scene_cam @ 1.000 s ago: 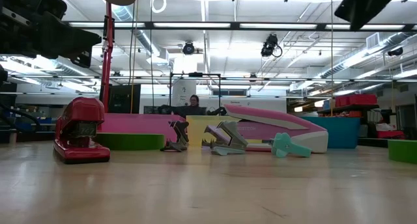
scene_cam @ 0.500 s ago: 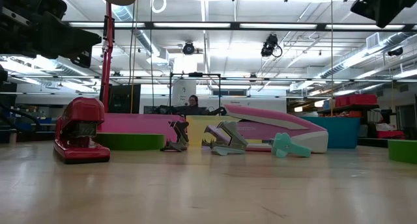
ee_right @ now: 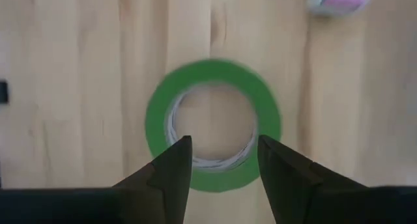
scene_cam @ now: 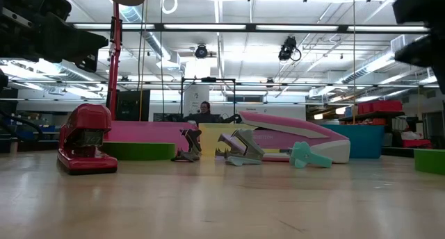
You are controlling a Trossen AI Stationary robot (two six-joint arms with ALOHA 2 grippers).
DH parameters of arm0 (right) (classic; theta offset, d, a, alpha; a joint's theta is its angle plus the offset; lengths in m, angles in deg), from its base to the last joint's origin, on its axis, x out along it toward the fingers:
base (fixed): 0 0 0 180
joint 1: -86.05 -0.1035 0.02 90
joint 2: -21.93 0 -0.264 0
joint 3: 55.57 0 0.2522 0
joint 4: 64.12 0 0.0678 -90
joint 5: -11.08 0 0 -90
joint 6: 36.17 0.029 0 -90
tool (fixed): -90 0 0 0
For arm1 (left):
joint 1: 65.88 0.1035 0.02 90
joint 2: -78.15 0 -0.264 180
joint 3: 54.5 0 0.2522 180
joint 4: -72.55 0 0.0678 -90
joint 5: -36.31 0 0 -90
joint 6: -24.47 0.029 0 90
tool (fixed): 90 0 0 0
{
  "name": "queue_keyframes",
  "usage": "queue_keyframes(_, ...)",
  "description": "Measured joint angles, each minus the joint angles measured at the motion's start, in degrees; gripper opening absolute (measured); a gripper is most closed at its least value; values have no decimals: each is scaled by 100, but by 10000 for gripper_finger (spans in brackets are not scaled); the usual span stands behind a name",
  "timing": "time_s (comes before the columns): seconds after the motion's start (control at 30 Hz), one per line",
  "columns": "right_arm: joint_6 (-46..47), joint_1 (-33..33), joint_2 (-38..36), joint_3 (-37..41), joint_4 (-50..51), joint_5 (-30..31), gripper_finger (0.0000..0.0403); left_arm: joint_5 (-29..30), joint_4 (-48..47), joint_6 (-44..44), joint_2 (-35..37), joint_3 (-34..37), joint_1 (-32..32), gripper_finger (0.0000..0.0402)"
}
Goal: Pick and place Stapler, Stapler remover, tape
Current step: Put the right green tape into the blue bin
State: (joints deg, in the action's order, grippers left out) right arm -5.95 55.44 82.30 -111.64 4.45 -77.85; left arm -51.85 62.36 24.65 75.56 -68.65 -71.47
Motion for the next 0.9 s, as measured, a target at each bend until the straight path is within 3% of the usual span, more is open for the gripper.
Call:
queue_keyframes(0.4,-60,4,-2,770,-396,25,173,-1,0,0,-2,-1,1,21)
queue_keyframes(0.57,-152,15,-2,918,-569,495,176,1,2,0,-2,0,1,21)
queue_keyframes(0.73,-203,170,-2,1046,-862,968,194,-1,2,0,0,-1,-1,21)
queue_keyframes(0.9,-329,386,-2,1086,-1195,1064,228,0,1,0,0,1,-1,21)
